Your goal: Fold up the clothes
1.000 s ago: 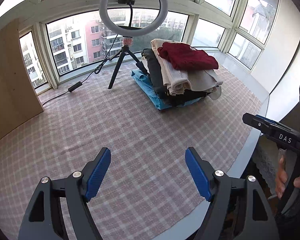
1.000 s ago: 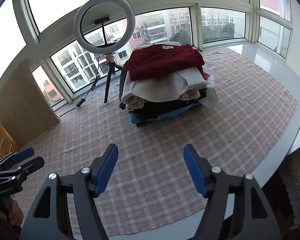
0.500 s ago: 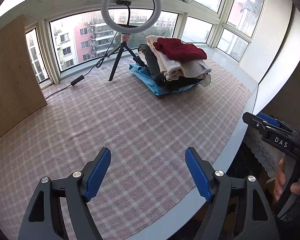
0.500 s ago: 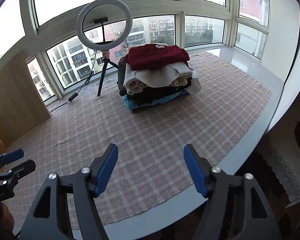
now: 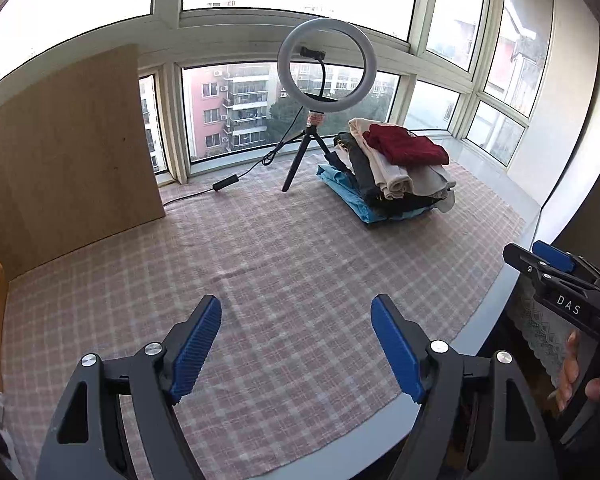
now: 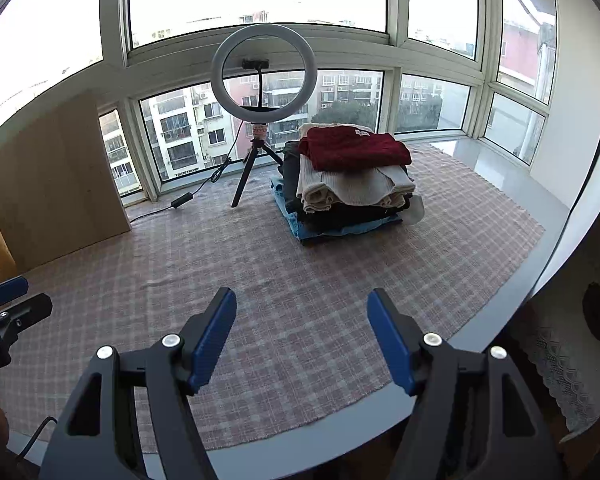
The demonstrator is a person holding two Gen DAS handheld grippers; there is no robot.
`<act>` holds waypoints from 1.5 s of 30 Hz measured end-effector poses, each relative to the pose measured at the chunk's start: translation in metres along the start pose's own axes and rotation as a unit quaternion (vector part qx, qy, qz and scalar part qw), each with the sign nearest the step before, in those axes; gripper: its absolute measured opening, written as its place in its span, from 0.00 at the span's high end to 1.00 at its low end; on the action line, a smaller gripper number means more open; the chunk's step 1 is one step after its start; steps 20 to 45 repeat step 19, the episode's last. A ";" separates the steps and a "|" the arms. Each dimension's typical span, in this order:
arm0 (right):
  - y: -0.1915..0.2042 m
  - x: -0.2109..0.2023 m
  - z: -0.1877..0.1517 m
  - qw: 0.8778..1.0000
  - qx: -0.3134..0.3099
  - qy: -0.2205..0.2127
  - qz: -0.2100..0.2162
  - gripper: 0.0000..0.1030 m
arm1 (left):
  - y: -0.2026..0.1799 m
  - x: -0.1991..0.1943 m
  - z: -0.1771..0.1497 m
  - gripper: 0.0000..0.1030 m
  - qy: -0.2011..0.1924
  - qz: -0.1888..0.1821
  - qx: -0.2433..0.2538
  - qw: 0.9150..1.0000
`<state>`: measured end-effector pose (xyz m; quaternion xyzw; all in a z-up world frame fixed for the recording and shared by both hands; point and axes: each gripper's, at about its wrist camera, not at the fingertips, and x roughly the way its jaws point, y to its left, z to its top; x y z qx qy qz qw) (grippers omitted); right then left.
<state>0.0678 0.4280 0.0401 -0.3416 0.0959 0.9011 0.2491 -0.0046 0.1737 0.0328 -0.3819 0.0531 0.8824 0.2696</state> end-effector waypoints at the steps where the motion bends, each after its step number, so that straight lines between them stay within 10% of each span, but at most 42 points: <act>1: 0.003 -0.002 0.000 1.000 -0.002 -0.002 0.003 0.35 | 0.004 -0.004 -0.001 0.26 -0.004 0.004 -0.004 1.000; 45: 0.031 -0.025 -0.013 0.999 -0.028 -0.007 0.016 0.34 | 0.025 -0.031 -0.025 0.26 -0.017 0.017 -0.028 0.999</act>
